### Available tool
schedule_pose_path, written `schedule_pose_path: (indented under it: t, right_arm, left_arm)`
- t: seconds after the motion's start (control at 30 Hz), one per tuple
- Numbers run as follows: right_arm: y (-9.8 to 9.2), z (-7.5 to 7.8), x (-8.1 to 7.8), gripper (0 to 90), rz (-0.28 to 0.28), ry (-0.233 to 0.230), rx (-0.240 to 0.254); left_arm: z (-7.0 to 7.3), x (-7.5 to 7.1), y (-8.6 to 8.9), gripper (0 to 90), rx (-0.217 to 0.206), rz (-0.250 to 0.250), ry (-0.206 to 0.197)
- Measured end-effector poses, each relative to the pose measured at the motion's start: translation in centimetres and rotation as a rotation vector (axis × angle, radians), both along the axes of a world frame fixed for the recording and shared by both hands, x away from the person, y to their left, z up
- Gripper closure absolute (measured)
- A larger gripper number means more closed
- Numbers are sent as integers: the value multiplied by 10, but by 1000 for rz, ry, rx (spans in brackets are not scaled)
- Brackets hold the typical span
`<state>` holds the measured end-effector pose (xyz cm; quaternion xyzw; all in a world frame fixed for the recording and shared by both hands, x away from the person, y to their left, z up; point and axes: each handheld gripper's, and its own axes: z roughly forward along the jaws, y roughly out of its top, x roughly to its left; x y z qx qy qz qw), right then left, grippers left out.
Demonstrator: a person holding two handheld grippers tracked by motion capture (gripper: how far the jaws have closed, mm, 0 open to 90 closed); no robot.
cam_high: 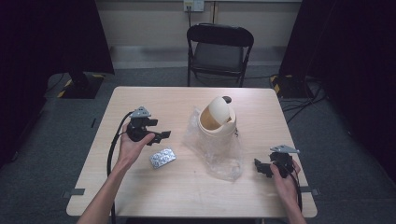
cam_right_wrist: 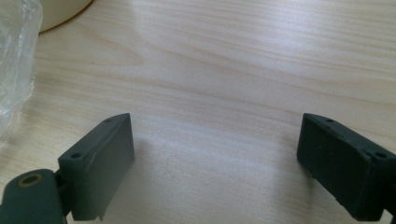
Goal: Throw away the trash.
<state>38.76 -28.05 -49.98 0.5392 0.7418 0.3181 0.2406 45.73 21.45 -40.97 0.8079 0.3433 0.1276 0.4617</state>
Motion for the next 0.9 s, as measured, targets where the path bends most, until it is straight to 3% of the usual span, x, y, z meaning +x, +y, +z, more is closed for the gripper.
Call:
schedule_pose_path:
  t: [0.07, 0.17, 0.2, 0.3, 0.4, 0.43, 0.47, 0.53, 0.6, 0.67, 0.7, 0.73, 0.83, 0.87, 0.9]
  right_arm:
    - [0, 0, 0, 103, 0, 0, 0]
    - [0, 0, 0, 103, 0, 0, 0]
    - [0, 0, 0, 103, 0, 0, 0]
    - [0, 0, 0, 103, 0, -1, -1]
    - [0, 0, 0, 103, 0, 0, 0]
    - [0, 0, 0, 103, 0, 0, 0]
    - [0, 0, 0, 103, -1, 0, 0]
    - [0, 0, 0, 103, 0, 0, 0]
    - [0, 0, 0, 103, -1, 1, 1]
    - [0, 0, 0, 103, -1, 1, 1]
    - [0, 0, 0, 103, -1, 0, 1]
    - [0, 0, 0, 103, 0, 0, 0]
    - [0, 0, 0, 103, -2, -1, -1]
    - [0, 0, 0, 104, -2, -1, -1]
    - [0, 0, 0, 103, -3, -1, -1]
  left_arm:
    - [-3, -6, 6, 165, 9, -20, 12]
    - [-7, -15, 11, 166, -44, -42, 47]
    - [-7, -15, 11, 171, -44, -42, 47]
    - [-16, -29, 15, 175, 16, -32, 36]
    - [-24, -36, 19, 177, 25, -28, 48]
    - [-33, -40, 23, 176, 13, -16, 74]
    - [-38, -40, 24, 167, 14, -30, 97]
    - [-47, -41, 22, 164, 81, -37, 122]
    - [-55, -44, 21, 168, 70, -29, 118]
    - [-57, -44, 20, 210, 90, -30, 120]
    - [-60, -45, 17, 192, 131, -44, 122]
    - [-62, -45, 16, 191, 123, -49, 127]
    - [-64, -46, 14, 191, 143, -56, 114]
    - [-67, -45, 12, 191, 168, -65, 128]
    - [-67, -45, 12, 190, 168, -65, 128]
